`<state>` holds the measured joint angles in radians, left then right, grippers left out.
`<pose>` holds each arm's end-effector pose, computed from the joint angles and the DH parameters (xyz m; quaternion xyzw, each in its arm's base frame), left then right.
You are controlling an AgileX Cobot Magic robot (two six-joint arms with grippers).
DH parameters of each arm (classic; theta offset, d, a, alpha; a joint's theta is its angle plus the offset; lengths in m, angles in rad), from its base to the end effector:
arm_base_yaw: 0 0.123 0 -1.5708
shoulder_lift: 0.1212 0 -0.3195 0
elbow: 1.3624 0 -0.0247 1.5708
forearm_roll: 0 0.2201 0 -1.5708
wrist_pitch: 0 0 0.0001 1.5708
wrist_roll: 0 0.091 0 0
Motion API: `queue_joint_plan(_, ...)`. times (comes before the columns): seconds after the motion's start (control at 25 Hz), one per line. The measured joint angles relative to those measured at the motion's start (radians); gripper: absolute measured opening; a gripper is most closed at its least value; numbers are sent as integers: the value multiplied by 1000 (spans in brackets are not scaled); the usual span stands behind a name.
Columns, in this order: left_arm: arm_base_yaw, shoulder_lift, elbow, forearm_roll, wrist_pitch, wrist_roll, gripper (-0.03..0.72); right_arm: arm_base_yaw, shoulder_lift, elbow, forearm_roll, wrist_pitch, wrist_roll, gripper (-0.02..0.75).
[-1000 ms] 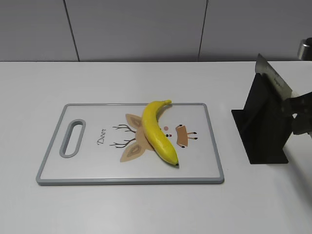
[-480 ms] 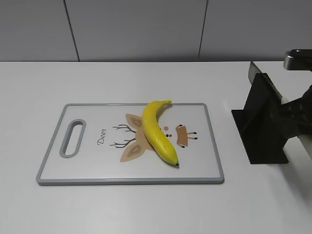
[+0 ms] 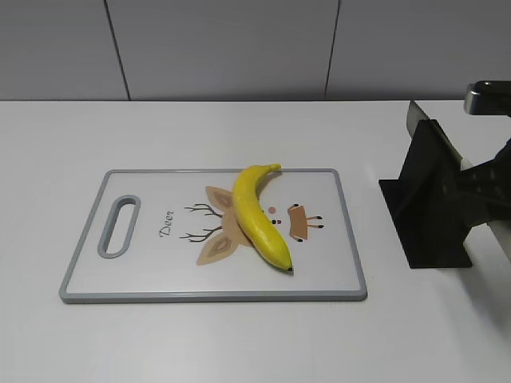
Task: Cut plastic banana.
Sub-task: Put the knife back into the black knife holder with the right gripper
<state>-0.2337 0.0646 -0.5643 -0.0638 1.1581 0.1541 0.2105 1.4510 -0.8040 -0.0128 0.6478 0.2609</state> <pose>-0.0674 0.0106 0.2753 0.1718 0.8603 -0.0508 0.4774 0.2273 0.0479 0.2615 0.0205 0.9833 0.0376 0.1767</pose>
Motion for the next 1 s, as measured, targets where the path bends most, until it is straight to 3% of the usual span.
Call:
queue_joint_plan(0.16, 0, -1, 45, -5, -19, 17, 548, 0, 2, -2, 0, 0, 1, 199)
queue_joint_plan(0.64, 0, -2, 66, -9, -59, 39, 548, 0, -24, -33, 6, 4, -37, 554)
queue_joint_plan(1.0, 0, -70, 67, -12, -59, 49, 515, 0, -340, -85, 34, 166, -192, 587)
